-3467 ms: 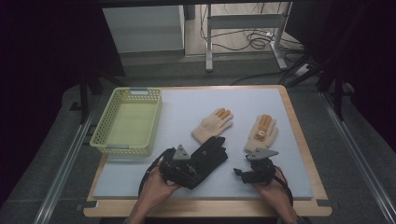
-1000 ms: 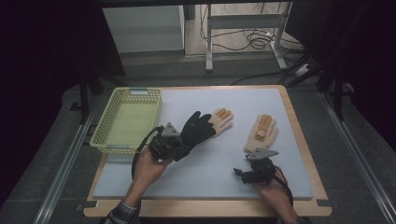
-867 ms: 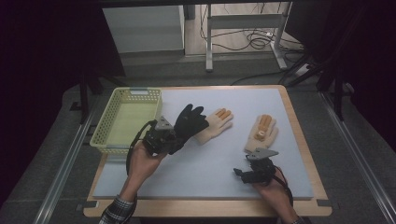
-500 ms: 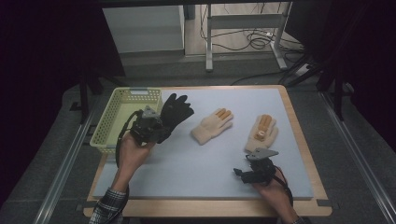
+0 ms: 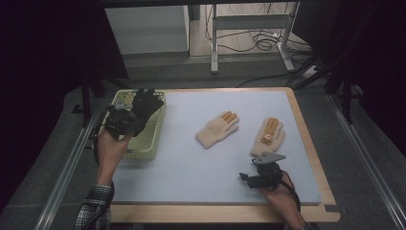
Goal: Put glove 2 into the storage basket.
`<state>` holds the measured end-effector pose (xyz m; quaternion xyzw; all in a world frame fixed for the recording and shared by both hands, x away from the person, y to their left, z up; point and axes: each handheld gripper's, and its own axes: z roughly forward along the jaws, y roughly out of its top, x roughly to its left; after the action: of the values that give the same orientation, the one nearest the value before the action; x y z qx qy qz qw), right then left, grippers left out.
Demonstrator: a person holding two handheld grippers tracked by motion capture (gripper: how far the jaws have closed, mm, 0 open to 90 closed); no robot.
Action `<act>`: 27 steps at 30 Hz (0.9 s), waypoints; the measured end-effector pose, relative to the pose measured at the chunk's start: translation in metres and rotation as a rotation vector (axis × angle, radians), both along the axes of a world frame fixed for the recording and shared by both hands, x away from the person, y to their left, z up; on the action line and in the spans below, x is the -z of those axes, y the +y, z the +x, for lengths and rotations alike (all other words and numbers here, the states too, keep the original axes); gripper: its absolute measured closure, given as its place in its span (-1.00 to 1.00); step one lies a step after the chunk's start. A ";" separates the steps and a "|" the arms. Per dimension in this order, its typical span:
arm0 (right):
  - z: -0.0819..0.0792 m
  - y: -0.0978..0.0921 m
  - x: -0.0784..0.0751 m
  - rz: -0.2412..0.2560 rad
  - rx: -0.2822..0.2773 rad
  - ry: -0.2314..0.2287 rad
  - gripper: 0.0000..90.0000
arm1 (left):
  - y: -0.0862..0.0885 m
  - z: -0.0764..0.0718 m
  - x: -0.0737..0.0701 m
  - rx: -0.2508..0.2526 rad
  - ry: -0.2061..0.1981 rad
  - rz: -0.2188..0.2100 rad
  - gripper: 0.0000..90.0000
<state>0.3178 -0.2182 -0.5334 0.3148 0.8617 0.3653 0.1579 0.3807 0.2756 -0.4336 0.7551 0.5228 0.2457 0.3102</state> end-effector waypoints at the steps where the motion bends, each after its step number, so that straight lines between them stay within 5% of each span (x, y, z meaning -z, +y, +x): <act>1: 0.000 0.000 0.000 0.000 0.000 0.000 -0.46 | 0.000 0.000 0.000 0.000 0.000 0.000 0.44; 6: 0.000 0.000 0.000 0.000 0.000 -0.001 -0.46 | 0.026 0.010 0.011 -0.062 0.037 0.017 0.44; 11: 0.000 0.000 0.000 0.000 0.000 0.000 -0.46 | 0.044 0.024 0.024 -0.094 0.122 0.027 0.42; 27: 0.000 0.000 0.000 0.003 0.000 0.000 -0.46 | 0.049 0.063 0.048 -0.143 0.294 0.098 0.21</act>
<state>0.3180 -0.2182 -0.5336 0.3150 0.8611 0.3667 0.1576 0.4436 0.3248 -0.4820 0.7580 0.6023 0.1792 0.1749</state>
